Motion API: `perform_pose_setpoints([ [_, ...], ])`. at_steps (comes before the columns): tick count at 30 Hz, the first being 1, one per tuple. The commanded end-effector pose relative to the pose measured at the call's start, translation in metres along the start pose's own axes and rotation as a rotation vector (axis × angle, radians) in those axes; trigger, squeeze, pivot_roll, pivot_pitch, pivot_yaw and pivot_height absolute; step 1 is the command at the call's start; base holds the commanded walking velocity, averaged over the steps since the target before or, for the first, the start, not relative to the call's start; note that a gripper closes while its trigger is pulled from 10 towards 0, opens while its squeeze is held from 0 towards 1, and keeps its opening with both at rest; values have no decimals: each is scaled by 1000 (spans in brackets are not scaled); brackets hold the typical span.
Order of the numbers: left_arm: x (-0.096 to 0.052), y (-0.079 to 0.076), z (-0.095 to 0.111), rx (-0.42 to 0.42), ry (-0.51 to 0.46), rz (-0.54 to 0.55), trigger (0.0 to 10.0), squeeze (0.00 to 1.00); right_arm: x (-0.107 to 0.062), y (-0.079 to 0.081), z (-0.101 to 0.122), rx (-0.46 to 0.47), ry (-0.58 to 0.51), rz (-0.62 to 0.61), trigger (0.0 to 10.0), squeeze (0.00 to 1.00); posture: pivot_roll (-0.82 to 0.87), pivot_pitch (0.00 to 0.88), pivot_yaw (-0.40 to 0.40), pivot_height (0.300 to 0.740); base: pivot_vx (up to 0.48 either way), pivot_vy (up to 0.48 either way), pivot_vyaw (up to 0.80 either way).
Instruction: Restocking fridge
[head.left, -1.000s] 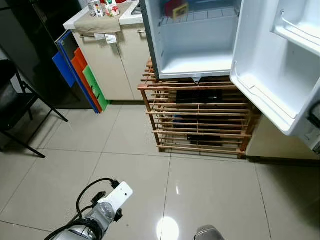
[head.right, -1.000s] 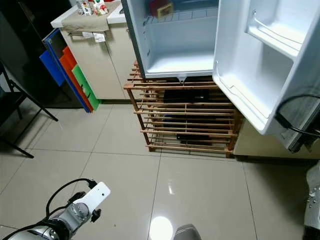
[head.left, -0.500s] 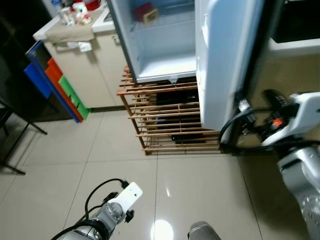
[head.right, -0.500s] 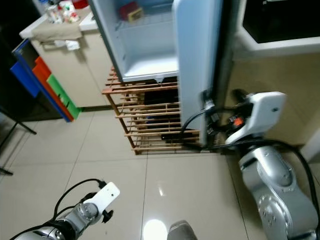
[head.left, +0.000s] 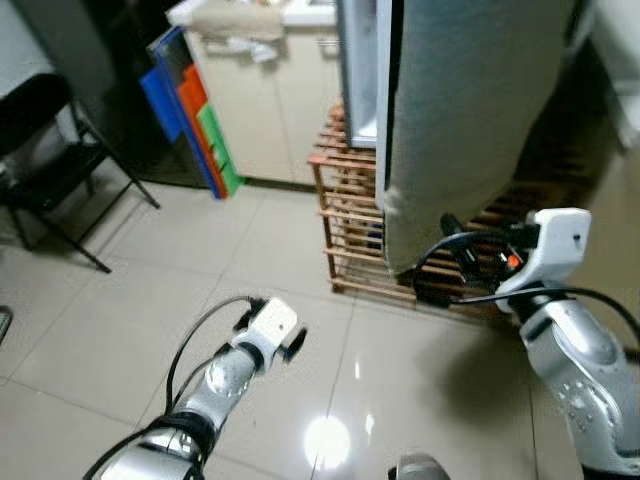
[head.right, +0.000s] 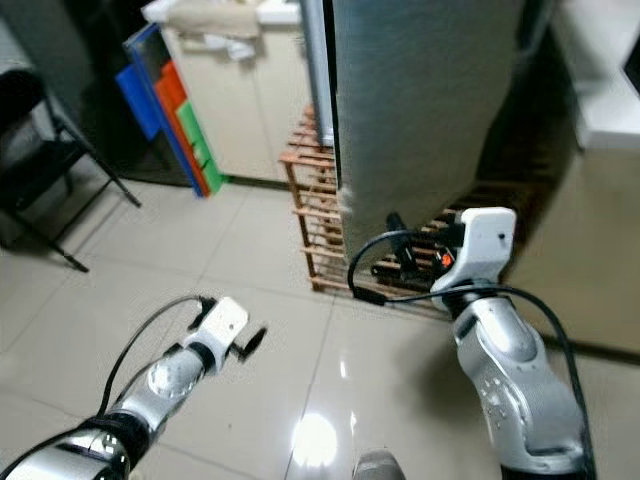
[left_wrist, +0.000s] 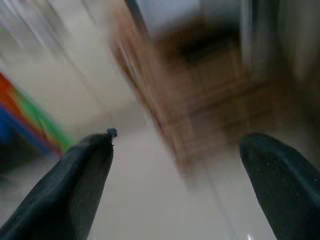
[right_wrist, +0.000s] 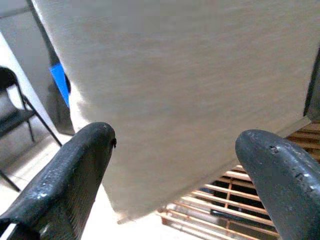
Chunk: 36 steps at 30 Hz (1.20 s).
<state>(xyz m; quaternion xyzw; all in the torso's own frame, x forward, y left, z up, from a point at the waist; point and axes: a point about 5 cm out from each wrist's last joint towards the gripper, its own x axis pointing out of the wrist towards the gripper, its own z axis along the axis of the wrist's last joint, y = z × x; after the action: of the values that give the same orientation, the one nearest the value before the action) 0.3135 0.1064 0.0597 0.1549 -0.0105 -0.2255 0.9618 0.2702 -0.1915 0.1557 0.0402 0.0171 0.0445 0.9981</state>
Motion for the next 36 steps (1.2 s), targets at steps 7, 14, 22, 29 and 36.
perform_pose_setpoints([
  [7,17,32,96,-37,-349,166,10000,0,11,4,-8,-39,-15,-42,10000,0,-162,0,95,740,0,0,0],
  [14,22,48,110,-152,-326,238,10000,0,25,16,-5,-58,-87,-60,10000,0,-164,0,86,740,0,48,0],
  [22,36,57,108,-332,-230,269,10000,0,36,22,-3,-62,-124,-75,10000,0,-154,0,80,740,237,390,0],
  [29,39,50,101,-389,-165,234,10000,0,37,16,-7,-45,-128,-123,10000,0,-153,0,86,740,266,400,0],
  [36,44,51,95,-271,-84,204,10000,0,37,50,2,-91,-193,54,10000,0,-149,0,90,740,151,289,0],
])
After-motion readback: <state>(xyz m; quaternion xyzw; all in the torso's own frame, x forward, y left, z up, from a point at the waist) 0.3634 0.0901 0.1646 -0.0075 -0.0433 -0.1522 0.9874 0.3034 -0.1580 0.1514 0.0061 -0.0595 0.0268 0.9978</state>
